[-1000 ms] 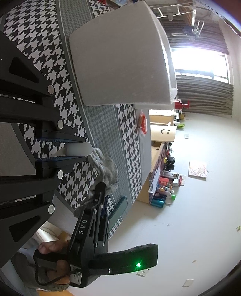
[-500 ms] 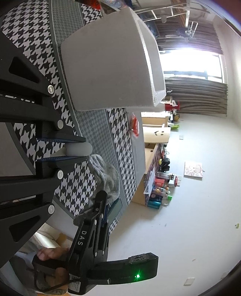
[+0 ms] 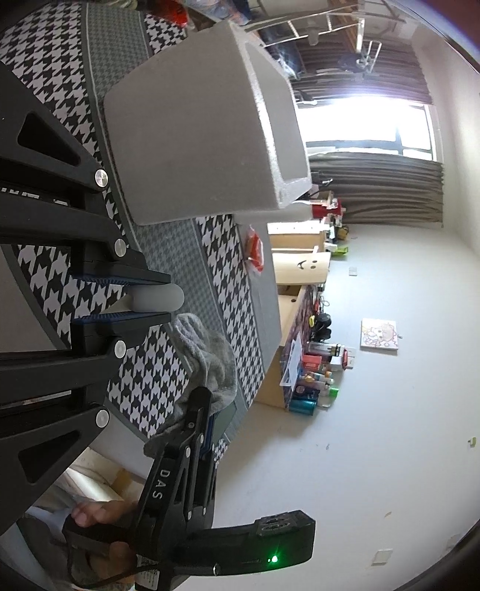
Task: Organize soft objects
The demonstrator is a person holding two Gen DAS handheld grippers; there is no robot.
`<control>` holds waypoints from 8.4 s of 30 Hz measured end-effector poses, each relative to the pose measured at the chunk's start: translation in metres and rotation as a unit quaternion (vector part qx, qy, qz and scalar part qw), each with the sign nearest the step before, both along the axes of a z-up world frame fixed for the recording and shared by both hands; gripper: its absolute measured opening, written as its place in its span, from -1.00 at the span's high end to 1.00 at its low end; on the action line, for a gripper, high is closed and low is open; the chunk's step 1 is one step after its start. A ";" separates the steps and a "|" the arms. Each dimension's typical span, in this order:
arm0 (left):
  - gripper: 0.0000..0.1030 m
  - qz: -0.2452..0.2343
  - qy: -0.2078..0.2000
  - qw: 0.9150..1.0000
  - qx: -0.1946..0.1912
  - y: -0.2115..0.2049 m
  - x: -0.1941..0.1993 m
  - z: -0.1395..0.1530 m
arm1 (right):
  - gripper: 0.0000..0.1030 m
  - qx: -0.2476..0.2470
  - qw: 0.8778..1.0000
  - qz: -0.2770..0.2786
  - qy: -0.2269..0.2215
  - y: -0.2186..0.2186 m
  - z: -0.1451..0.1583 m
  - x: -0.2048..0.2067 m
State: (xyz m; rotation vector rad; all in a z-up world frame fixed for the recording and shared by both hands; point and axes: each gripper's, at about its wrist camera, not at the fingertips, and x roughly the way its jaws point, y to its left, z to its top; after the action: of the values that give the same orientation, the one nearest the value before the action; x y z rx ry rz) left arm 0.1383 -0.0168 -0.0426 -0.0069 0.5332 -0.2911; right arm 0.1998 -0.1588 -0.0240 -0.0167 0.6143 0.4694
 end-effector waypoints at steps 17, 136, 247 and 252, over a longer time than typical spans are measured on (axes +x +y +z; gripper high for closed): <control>0.74 -0.016 -0.030 0.999 0.014 -0.005 0.010 0.023 | 0.71 0.007 1.000 -0.002 -0.027 -0.003 0.018 0.000; 0.71 0.202 -0.056 0.978 0.026 0.110 0.106 0.074 | 0.71 0.027 0.990 0.102 -0.097 0.096 0.096 0.073; -0.98 0.261 -0.129 0.956 0.033 0.130 -0.017 0.093 | -0.98 0.075 0.988 0.112 -0.080 0.091 0.104 0.045; -0.98 0.254 -0.129 0.958 0.035 0.123 -0.024 0.094 | -0.98 0.079 0.988 0.107 -0.082 0.082 0.103 0.036</control>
State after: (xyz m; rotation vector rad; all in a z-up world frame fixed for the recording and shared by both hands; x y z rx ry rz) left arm 0.1147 0.1065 0.0511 -0.0373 0.2660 0.2292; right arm 0.2356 -0.0769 0.0786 0.0300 0.4140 0.7176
